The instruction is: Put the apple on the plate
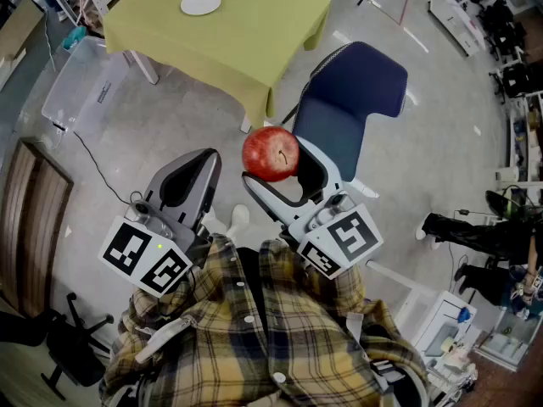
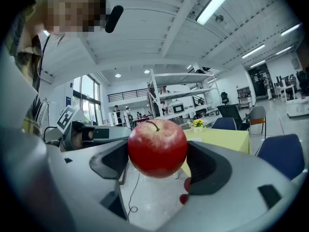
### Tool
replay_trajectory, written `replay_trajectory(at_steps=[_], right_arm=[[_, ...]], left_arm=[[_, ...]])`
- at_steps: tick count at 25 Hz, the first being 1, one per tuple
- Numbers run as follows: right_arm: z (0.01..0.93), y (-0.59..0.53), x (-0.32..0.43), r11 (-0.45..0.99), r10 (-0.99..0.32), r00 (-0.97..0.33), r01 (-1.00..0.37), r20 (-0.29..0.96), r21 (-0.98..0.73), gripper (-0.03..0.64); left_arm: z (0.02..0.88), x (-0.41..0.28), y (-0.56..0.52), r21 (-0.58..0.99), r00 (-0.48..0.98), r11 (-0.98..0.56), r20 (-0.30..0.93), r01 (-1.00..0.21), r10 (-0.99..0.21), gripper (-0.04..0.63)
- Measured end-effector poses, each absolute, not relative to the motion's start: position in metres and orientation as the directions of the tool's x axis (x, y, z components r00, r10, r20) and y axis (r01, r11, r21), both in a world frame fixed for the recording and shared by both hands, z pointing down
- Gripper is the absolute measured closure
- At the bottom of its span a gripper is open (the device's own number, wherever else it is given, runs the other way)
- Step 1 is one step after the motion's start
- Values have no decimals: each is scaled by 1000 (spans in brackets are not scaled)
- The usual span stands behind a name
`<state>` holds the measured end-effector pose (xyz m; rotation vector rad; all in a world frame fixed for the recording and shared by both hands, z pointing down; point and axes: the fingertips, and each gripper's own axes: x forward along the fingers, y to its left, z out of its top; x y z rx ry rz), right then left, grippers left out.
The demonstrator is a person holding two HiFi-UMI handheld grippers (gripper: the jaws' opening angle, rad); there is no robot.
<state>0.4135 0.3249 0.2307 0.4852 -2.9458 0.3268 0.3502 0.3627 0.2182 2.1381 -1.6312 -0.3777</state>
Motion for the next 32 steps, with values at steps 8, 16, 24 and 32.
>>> replay_trajectory(at_steps=[8, 16, 24, 32], right_arm=[[231, 334, 398, 920, -311, -935, -341, 170, -192, 253], [234, 334, 371, 915, -325, -929, -357, 178, -191, 253], [237, 342, 323, 906, -342, -921, -376, 186, -195, 253], [251, 356, 287, 903, -328, -917, -375, 227, -209, 253]], left_arm=[[221, 337, 372, 482, 288, -235, 37, -844, -957, 589], [223, 294, 388, 479, 245, -205, 22, -853, -969, 589], [233, 237, 411, 480, 219, -176, 35, -860, -975, 589], [246, 198, 428, 501, 196, -140, 61, -854, -979, 588]])
